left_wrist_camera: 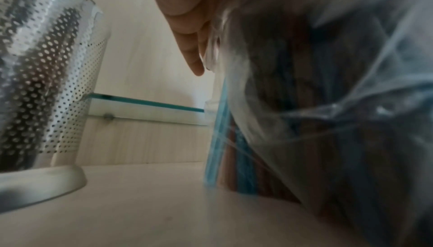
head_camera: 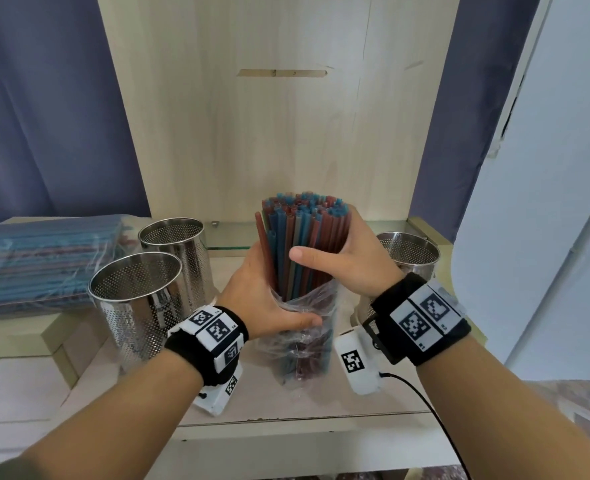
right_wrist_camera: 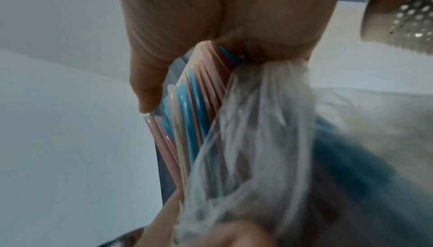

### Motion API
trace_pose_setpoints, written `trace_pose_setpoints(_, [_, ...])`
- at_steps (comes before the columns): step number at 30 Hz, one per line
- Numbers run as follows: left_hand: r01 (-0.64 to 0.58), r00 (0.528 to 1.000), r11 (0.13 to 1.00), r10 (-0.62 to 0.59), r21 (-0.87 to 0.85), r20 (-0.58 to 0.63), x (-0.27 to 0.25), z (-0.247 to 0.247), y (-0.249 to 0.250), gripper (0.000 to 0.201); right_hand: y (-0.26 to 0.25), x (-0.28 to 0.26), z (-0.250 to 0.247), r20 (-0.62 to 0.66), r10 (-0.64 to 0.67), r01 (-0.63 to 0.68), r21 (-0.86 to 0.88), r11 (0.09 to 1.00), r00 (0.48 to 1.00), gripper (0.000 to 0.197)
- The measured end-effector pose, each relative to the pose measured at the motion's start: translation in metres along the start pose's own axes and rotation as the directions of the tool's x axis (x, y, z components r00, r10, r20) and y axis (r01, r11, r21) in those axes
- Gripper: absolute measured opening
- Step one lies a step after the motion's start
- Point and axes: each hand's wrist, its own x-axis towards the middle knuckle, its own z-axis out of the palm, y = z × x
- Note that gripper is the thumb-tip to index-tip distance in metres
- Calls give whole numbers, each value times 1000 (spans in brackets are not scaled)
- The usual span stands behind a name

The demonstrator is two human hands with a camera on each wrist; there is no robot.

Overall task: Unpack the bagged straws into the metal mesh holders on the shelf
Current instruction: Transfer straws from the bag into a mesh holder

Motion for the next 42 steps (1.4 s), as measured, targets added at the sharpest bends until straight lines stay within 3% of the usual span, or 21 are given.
trace_pose_setpoints(4, [11, 999, 999, -12, -30, -32, 3, 2, -5, 133, 4, 1, 10, -57, -31, 29, -27, 999, 998, 84])
trace_pose_setpoints(10, [-71, 997, 984, 63, -162, -49, 11, 11, -2, 124, 13, 3, 18, -182, -90, 69, -119, 990, 979, 83])
trace_pose_setpoints(16, [-56, 998, 976, 49, -213, -37, 15, 18, -16, 126, 24, -6, 32, -440, -40, -10, -111, 994, 897, 79])
trace_pose_setpoints(18, [-40, 998, 979, 30, -198, -54, 14, 17, -18, 126, 20, -5, 33, -431, 5, -38, -68, 997, 902, 68])
trace_pose_setpoints(27, [66, 993, 977, -84, -203, -85, 11, 15, -15, 130, 0, 5, 21, -348, 22, -109, -235, 966, 937, 17])
trace_pose_setpoints(32, [132, 981, 981, -150, -143, -123, 11, 14, -15, 127, -6, 16, 6, -216, 120, -166, -211, 963, 969, 23])
trace_pose_setpoints(42, [179, 968, 983, -167, 51, -188, 10, 14, -13, 114, -13, 33, 4, -387, 61, -158, -225, 962, 920, 17])
